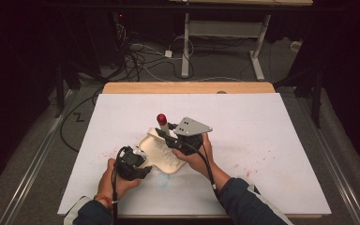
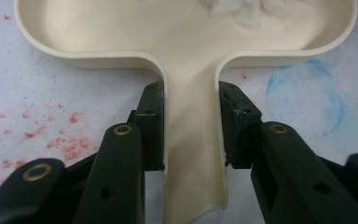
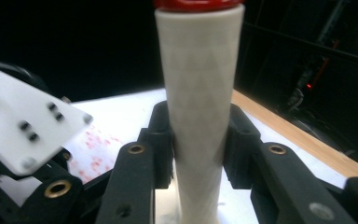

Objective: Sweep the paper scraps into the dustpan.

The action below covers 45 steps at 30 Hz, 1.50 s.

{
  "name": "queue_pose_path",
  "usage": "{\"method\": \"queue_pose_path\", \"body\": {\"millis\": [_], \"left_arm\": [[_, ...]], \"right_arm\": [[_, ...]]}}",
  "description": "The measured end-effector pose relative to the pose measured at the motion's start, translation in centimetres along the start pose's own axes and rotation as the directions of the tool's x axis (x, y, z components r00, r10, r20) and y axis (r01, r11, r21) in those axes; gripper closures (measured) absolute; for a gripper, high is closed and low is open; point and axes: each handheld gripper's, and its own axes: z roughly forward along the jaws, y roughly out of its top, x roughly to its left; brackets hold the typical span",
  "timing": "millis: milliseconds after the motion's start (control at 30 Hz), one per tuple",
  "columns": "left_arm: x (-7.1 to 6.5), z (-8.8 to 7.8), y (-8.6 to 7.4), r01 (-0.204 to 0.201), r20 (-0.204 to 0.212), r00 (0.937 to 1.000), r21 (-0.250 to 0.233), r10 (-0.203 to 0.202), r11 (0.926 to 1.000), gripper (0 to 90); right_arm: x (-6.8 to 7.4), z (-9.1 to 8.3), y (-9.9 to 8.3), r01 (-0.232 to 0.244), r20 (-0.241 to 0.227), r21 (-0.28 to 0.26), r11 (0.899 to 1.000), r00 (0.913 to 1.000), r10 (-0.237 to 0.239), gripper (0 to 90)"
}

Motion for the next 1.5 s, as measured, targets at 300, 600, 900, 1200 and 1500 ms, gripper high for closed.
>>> {"method": "queue_pose_path", "body": {"millis": [300,600,900,1200,1500], "left_arm": [[0.4,-0.1,-0.3,-0.016,0.006,0.9999,0.001,0.016,0.9999,63.6],[0.3,-0.3,-0.6,-0.024,-0.003,0.9997,0.007,0.024,0.9997,63.6],[0.6,-1.0,-1.2,-0.009,0.008,0.9999,0.022,0.009,0.9997,63.6],[1.5,-1.6,-2.0,0.006,0.008,0.9999,0.037,-0.006,0.9993,63.6],[1.4,-1.3,-1.8,0.007,-0.008,0.9999,0.046,-0.006,0.9989,63.6]], "right_arm": [[-0.1,-0.6,1.8,0.021,0.022,-0.022,1.0,0.9996,-0.02,70.2],[-1.8,-3.0,3.4,-0.009,0.094,-0.048,0.999,0.9954,0.014,70.1],[-3.6,-5.5,2.0,0.002,0.186,0.028,1.0,0.9826,-0.007,70.1],[-3.9,-3.6,-0.3,-0.024,0.208,0.097,0.995,0.9782,0.003,70.2],[-0.4,-1.3,0.1,0.001,0.129,0.104,0.995,0.9916,-0.014,69.8]]}}
